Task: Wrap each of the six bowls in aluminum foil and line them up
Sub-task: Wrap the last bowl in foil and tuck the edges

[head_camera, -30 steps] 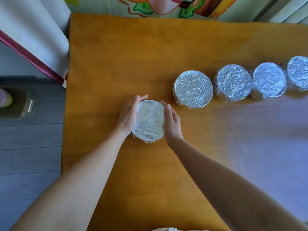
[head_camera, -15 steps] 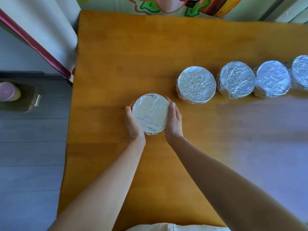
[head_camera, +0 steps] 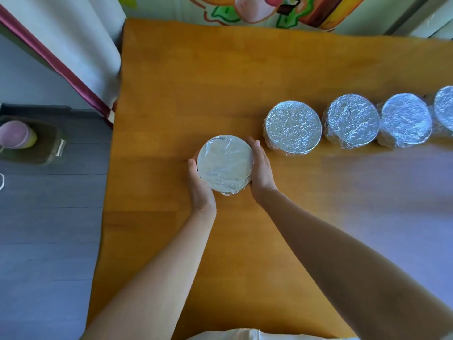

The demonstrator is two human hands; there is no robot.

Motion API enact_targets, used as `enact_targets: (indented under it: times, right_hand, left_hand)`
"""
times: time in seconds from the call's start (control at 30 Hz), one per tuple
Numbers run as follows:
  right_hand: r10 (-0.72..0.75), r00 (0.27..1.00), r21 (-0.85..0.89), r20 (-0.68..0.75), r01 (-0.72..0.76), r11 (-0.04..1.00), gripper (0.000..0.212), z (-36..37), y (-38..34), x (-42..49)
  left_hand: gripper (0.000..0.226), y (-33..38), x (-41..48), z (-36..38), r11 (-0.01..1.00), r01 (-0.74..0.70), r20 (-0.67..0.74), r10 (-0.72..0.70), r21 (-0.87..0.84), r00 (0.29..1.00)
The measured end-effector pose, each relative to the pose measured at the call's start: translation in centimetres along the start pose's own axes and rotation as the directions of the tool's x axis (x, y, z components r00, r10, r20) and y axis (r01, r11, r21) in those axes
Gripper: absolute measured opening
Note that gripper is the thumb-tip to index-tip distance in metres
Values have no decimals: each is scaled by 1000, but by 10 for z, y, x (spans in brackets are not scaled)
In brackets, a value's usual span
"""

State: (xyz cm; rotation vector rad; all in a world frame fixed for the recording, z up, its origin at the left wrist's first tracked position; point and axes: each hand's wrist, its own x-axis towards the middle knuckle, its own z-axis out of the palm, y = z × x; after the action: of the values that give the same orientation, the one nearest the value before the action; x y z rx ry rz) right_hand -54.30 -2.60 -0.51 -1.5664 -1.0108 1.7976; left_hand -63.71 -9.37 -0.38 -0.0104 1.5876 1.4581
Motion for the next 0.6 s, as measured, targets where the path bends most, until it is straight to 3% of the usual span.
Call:
enact_targets:
  times: [0.17, 0.37, 0.5, 0.6]
  right_hand:
    - [-67, 972, -22, -224, 64, 998, 39, -10, 12, -28]
    - [25, 997, 147, -79, -13, 989, 58, 2, 35, -48]
    - [63, 998, 128, 25, -66, 990, 81, -1, 21, -21]
    - [67, 998, 118, -21, -64, 991, 80, -2, 10, -19]
  left_hand:
    - [44, 24, 9, -12, 978, -125, 21, 123, 165, 992]
    - [53, 25, 14, -6, 976, 23, 145, -55, 214, 988]
    - [53, 13, 9, -13, 982, -5, 84, -11, 188, 996]
    - [47, 10, 8, -22, 983, -14, -25, 18, 181, 1000]
